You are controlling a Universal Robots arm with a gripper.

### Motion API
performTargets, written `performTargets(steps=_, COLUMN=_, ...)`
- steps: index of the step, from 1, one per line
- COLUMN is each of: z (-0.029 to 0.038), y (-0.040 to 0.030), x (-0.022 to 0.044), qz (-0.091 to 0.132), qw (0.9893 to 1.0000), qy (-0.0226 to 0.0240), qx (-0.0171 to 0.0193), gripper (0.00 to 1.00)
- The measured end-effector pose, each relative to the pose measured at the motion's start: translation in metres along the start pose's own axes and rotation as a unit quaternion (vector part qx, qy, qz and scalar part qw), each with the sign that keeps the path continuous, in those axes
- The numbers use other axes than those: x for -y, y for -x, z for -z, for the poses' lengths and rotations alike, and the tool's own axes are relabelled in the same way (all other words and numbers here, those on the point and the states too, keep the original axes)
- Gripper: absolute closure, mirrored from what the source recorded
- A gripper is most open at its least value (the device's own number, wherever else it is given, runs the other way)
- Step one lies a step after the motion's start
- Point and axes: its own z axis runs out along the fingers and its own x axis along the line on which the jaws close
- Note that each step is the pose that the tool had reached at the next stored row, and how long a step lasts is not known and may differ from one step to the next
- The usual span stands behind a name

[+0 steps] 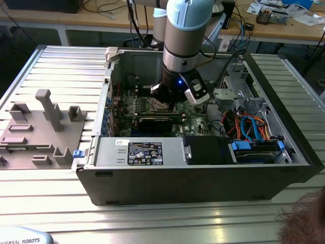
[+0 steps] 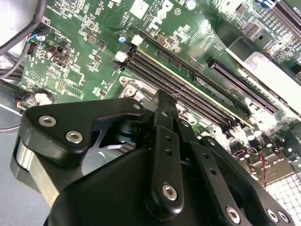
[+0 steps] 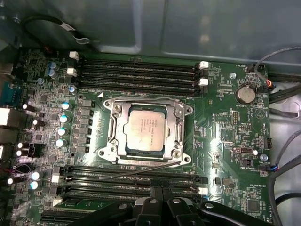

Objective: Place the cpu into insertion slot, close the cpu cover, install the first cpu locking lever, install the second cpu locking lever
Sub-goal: 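Install the second cpu locking lever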

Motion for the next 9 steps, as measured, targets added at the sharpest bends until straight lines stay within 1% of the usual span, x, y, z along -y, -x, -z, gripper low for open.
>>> performTargets(steps=9, z=-0.002, y=-0.001, x=0.0003, qz=0.0, qw=1.0, qy=0.0, qx=0.0, gripper=0.89)
